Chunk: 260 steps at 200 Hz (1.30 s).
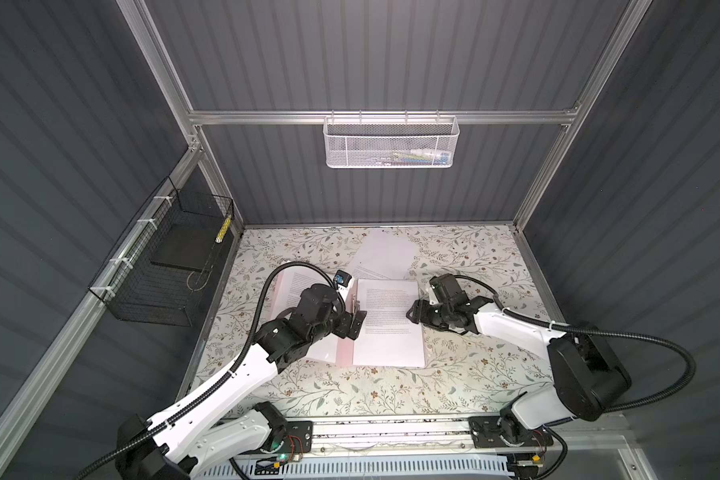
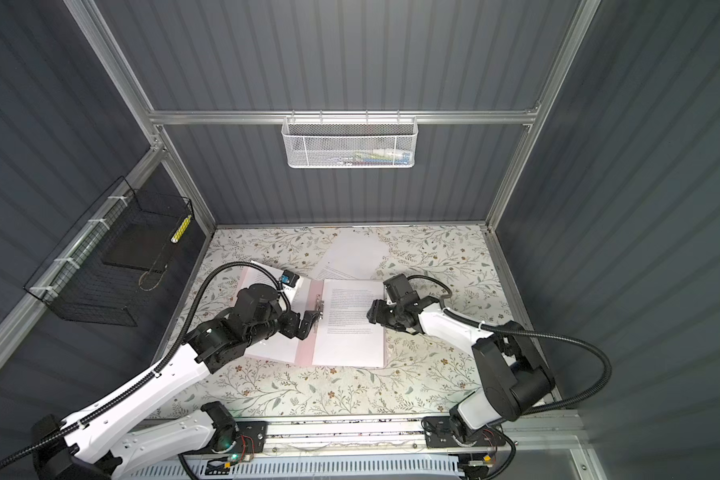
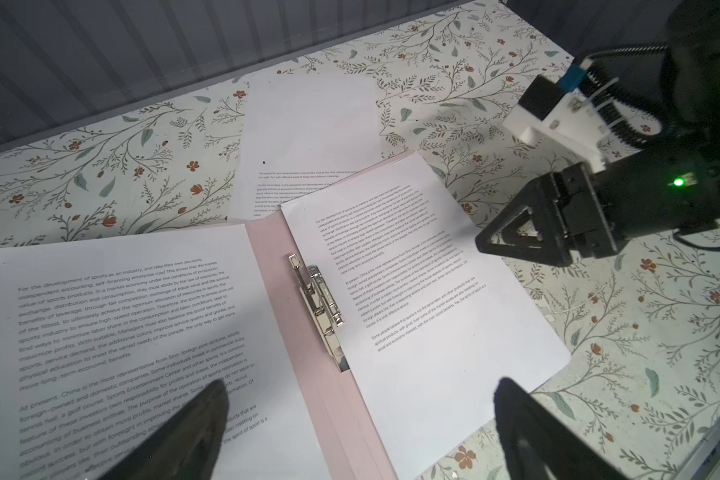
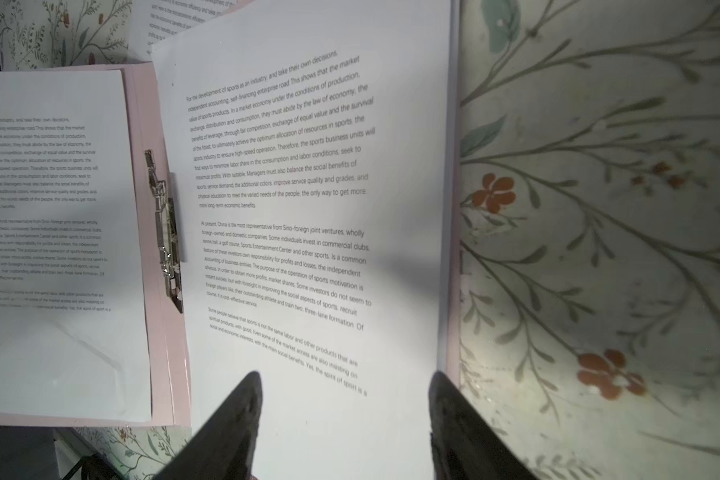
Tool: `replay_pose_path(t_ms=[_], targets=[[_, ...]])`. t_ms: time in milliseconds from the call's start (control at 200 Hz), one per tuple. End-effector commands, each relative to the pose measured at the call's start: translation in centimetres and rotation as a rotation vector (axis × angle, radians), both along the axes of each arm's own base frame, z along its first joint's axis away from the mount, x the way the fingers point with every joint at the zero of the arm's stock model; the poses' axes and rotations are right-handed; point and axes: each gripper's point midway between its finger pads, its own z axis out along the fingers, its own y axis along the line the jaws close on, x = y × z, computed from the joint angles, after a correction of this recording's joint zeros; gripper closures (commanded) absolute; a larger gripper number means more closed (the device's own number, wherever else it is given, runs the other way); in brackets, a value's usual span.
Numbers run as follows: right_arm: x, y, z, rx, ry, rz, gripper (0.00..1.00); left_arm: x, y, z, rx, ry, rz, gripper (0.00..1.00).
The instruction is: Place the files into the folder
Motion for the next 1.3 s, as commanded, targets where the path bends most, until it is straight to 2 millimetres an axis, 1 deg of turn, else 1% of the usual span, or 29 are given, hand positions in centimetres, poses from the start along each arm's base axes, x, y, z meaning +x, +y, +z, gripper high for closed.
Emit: replay_pose_path(t_ms=[0,30,130,150,170,185,205,230,370,425,515,550,565,570,580,585,590,600,605,615,625,630,645,650,710,810,971,1101,1296], targets=[[-0.7,-2.9,0.9,-0.080,-0.034,-0.018,0.34,1.2,-0.1,0.0,-0.001,0.008,0.048,0.00],[-0.6,-3.3,1.7,-0.085,-0.065,-0.022,0.33,1.5,-0.4,-0.2,-0.006,0.025,0.056,0.00],[-0.3,-4.8,5.1,-0.098,-0.223,-0.047,0.20,3.1,-2.4,-0.6,-0.038,0.097,0.090,0.00],[-0.2,-5.0,5.7,-0.095,-0.250,-0.049,0.17,3.4,-3.0,-0.7,-0.039,0.117,0.087,0.00],[-0.2,-5.1,6.3,-0.088,-0.277,-0.050,0.03,3.9,-3.6,-0.6,-0.045,0.130,0.082,0.00],[-0.1,-5.2,6.7,-0.079,-0.297,-0.050,0.01,4.3,-4.1,-0.7,-0.045,0.143,0.080,0.00],[0.0,-5.4,6.8,-0.073,-0.308,-0.052,0.01,4.8,-4.8,-0.9,-0.047,0.155,0.082,0.00],[0.0,-5.6,7.9,-0.047,-0.342,-0.059,0.01,5.7,-5.7,-1.1,-0.045,0.168,0.087,0.00],[0.1,-6.9,8.3,0.067,-0.304,-0.062,0.01,12.0,-9.2,-3.6,-0.012,0.308,0.139,0.00],[0.0,-7.5,8.7,0.083,-0.310,-0.064,0.01,14.3,-9.8,-5.4,-0.024,0.381,0.158,0.00],[-0.6,-7.7,9.7,0.111,-0.370,-0.061,0.01,18.6,-10.9,-6.5,-0.106,0.413,0.183,0.00],[-0.8,-7.8,9.7,0.115,-0.373,-0.060,0.01,20.2,-11.1,-7.3,-0.121,0.430,0.191,0.00],[-1.0,-7.8,9.8,0.115,-0.373,-0.059,0.01,20.5,-10.9,-8.4,-0.110,0.454,0.200,0.00],[-1.0,-7.8,9.8,0.115,-0.371,-0.057,0.01,21.0,-11.2,-7.8,-0.123,0.443,0.198,0.00],[-1.1,-7.8,9.7,0.114,-0.368,-0.056,0.01,21.4,-11.1,-8.3,-0.122,0.451,0.204,0.00],[-1.1,-7.9,9.7,0.114,-0.366,-0.056,0.01,21.3,-10.9,-8.9,-0.112,0.467,0.209,0.00],[-1.2,-7.9,9.6,0.114,-0.364,-0.056,0.01,21.8,-11.2,-8.3,-0.124,0.455,0.207,0.00],[-1.3,-7.9,9.5,0.113,-0.359,-0.054,0.01,22.1,-11.1,-8.7,-0.124,0.463,0.212,0.00],[-1.3,-7.9,9.5,0.113,-0.356,-0.053,0.01,22.0,-10.9,-9.4,-0.113,0.481,0.217,0.00],[-1.4,-7.9,9.4,0.113,-0.350,-0.051,0.01,22.6,-11.2,-9.1,-0.124,0.473,0.216,0.00],[-1.5,-8.0,9.4,0.114,-0.346,-0.050,0.01,22.7,-10.9,-10.1,-0.112,0.496,0.224,0.00],[-1.6,-8.0,9.3,0.113,-0.343,-0.049,0.01,23.1,-11.1,-9.6,-0.123,0.485,0.222,0.00],[-1.7,-8.0,9.2,0.114,-0.337,-0.048,0.01,23.3,-11.0,-10.6,-0.115,0.507,0.228,0.00],[-1.7,-8.0,9.2,0.115,-0.336,-0.046,0.01,23.6,-11.2,-10.2,-0.123,0.498,0.226,0.00],[-2.3,-8.3,8.7,0.114,-0.321,-0.052,0.01,25.0,-11.1,-11.7,-0.124,0.518,0.239,0.00],[-3.7,-8.2,8.4,0.147,-0.315,-0.036,0.01,26.2,-11.2,-13.1,-0.121,0.523,0.241,0.00],[-4.8,-8.9,7.4,0.148,-0.289,-0.050,0.01,26.6,-11.6,-14.9,-0.128,0.553,0.227,0.00],[-4.9,-9.4,7.1,0.141,-0.281,-0.065,0.01,26.5,-12.1,-16.4,-0.138,0.579,0.205,0.00],[-4.3,-9.8,7.8,0.144,-0.280,-0.081,0.01,25.7,-13.7,-19.1,-0.168,0.654,0.153,0.00]])
